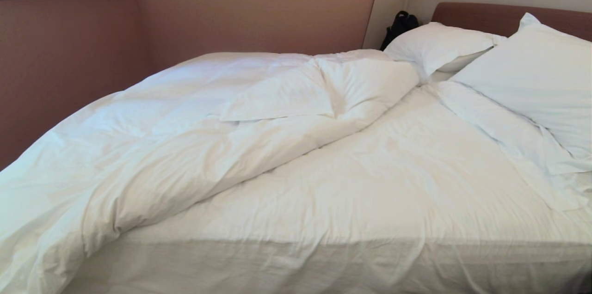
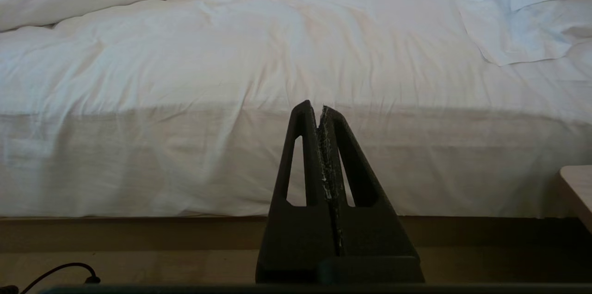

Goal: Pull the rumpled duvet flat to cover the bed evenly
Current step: Hold the folded corner of the quilt

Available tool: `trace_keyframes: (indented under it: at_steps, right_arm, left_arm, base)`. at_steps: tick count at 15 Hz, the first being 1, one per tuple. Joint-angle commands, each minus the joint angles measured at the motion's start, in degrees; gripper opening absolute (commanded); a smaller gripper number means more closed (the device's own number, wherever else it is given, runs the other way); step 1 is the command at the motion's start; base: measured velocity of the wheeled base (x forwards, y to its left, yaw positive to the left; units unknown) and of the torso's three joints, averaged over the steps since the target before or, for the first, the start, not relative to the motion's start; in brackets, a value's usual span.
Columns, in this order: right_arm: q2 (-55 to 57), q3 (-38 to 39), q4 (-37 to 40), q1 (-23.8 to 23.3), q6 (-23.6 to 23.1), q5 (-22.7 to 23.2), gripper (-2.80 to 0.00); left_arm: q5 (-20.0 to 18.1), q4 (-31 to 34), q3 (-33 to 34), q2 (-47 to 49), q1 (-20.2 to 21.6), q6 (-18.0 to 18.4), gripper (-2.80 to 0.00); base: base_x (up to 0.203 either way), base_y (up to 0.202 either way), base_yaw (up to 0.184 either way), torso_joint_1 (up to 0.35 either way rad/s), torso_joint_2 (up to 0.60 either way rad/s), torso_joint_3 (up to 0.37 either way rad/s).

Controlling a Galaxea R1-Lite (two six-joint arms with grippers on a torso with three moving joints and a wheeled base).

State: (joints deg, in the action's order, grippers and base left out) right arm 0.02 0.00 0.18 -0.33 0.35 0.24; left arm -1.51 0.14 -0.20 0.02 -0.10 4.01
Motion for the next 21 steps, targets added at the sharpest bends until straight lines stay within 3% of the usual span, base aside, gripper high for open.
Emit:
trace_keyframes:
  at_steps: [1,6,12,16,21]
  right_arm:
    - [0.06,0.00,0.00,-0.02,0.00,0.02,-2.80]
    - [0.06,0.00,-0.01,-0.02,0.00,0.02,-2.80]
    - [0.06,0.00,0.08,-0.02,0.00,0.02,-2.80]
    - [-0.02,0.00,-0.01,-0.02,0.00,0.02,-2.80]
    - [0.06,0.00,0.08,-0.02,0.00,0.02,-2.80]
  left_arm:
    - [-0.36,0.53,-3.92,0.03,0.01,-0.03,-2.80]
    - [-2.09,2.95,-13.56,9.42,-0.04,-1.39,-2.80]
    - [-4.03,2.80,-31.21,36.41,-0.14,-12.37,-2.80]
    - [-4.21,2.75,-45.91,57.21,-0.09,-16.34,-2.80]
    - [-4.19,-3.30,-58.11,85.06,1.01,-14.99,-2.80]
  base:
    - [0.000,0.000,0.000,0.000,0.00,0.000]
    - [0.000,0.000,0.000,0.000,0.00,0.000]
    - [0.000,0.000,0.000,0.000,0.00,0.000]
    - [0.000,0.000,0.000,0.000,0.00,0.000]
    - [0.000,0.000,0.000,0.000,0.00,0.000]
